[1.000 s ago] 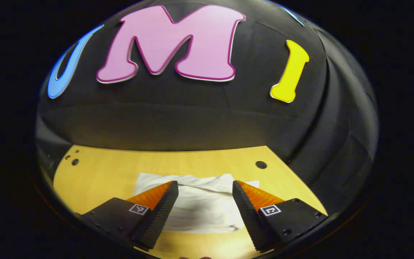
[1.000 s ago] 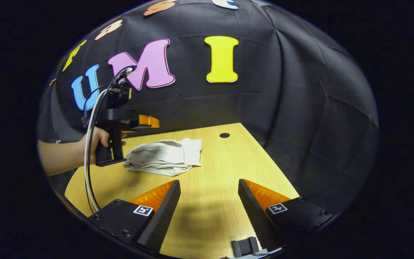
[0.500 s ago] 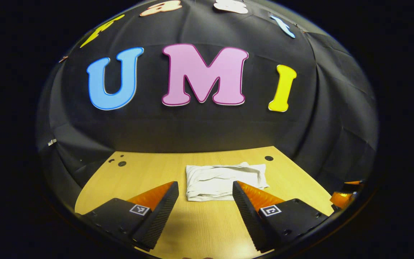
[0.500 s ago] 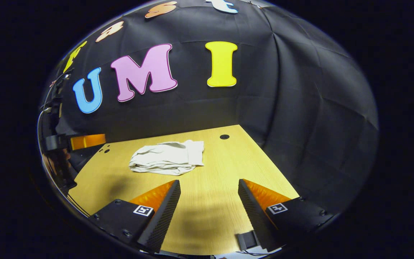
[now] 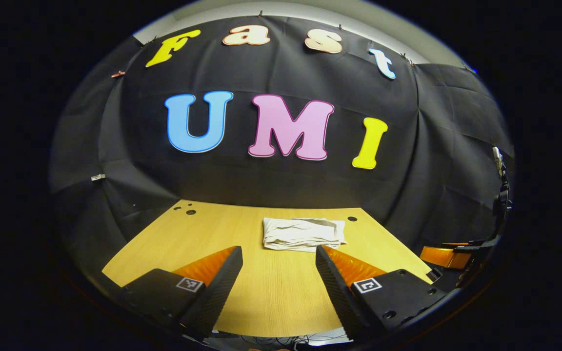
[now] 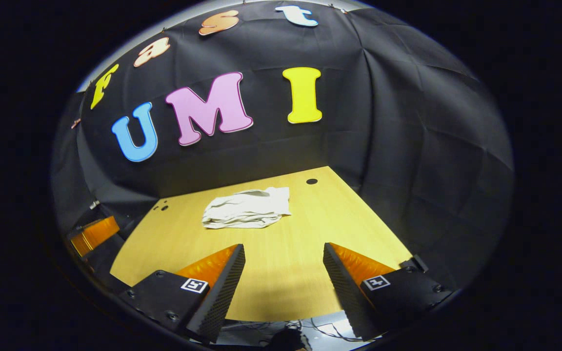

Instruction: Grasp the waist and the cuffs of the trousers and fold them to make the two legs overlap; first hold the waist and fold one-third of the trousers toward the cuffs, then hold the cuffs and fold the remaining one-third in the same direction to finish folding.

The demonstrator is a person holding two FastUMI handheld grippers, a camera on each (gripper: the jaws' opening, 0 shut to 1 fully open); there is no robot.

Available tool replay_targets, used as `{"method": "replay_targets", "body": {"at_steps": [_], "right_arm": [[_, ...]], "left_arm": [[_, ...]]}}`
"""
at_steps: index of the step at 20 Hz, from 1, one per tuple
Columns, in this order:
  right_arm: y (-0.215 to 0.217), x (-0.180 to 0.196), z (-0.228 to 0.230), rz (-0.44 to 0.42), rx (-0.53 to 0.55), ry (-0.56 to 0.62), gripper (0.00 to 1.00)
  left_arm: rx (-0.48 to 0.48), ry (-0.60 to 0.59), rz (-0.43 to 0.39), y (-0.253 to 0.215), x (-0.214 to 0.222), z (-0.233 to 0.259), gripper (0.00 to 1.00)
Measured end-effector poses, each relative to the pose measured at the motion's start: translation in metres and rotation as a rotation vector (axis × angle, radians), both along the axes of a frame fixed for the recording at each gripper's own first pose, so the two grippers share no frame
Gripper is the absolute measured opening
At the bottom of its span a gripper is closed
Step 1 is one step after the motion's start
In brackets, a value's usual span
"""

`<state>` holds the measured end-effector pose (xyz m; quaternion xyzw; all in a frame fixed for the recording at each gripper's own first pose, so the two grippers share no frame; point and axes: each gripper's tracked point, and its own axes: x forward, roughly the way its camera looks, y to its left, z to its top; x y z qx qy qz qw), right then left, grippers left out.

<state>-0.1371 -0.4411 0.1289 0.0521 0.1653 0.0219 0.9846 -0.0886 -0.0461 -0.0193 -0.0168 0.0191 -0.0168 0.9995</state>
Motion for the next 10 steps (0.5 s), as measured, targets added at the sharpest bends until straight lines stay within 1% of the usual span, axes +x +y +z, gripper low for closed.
{"method": "replay_targets", "body": {"at_steps": [3, 6, 8, 10], "right_arm": [[0.022, -0.023, -0.005, 0.06, -0.032, -0.019, 0.99], [0.044, -0.031, -0.003, 0.109, -0.013, -0.04, 0.99], [0.053, -0.032, -0.003, 0.136, -0.016, -0.047, 0.99], [0.063, -0.036, -0.004, 0.161, -0.019, -0.045, 0.99]], "left_arm": [[-0.028, -0.017, 0.019, 0.004, -0.029, -0.011, 0.96], [0.011, 0.007, 0.008, 0.007, -0.044, -0.025, 0.96], [-0.029, 0.026, -0.028, 0.001, -0.05, -0.027, 0.96], [-0.037, 0.036, -0.032, 0.005, -0.051, -0.029, 0.96]]}}
